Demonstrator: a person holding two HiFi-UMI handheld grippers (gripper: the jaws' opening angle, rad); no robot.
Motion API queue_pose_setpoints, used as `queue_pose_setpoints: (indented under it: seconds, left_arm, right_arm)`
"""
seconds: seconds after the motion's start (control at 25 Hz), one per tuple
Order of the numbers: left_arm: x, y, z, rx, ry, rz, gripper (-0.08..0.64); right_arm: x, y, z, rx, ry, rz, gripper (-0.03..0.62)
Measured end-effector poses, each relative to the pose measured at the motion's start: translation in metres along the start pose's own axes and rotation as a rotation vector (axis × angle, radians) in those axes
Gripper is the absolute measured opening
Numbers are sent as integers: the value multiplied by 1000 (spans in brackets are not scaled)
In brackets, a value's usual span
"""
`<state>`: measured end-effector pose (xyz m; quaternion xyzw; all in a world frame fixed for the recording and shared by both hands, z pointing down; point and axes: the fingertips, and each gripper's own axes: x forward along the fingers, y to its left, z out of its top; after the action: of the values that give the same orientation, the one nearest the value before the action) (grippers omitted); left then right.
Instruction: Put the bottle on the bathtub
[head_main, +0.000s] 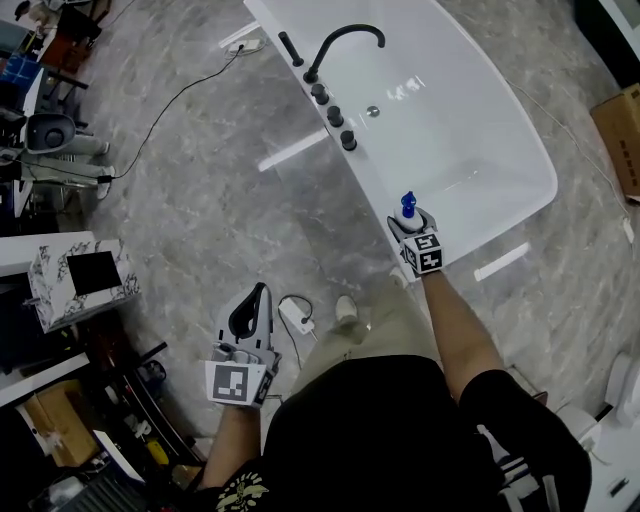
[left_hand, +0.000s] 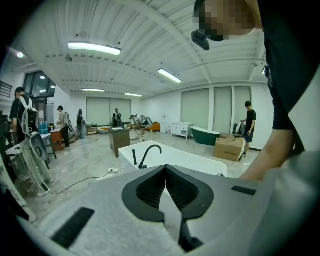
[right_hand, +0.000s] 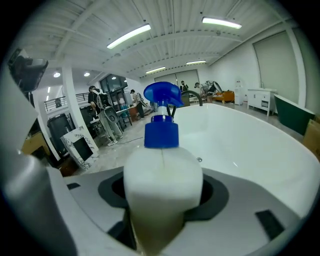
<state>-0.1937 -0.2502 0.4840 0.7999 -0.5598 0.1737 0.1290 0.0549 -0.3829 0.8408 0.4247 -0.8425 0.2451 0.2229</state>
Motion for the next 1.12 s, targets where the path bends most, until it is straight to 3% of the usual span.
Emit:
queue_pose_setpoints:
  seconds: [0.56, 0.72, 0.92, 1.12]
  left_arm:
    - [-22, -2, -25, 2, 47, -1, 9]
    - [-23, -10, -28, 5, 37, -20, 9]
    - [-26, -14, -31, 20, 42, -40, 9]
    - [-26, -16, -30, 33, 45, -57, 9]
  right_arm:
    - [9, 10, -3, -47, -16, 4, 260]
    - [2, 14, -15, -102, 20, -21, 259]
    - [-6, 19, -23, -236, 73, -59, 259]
    - [-2, 27, -31, -233, 107, -11, 259]
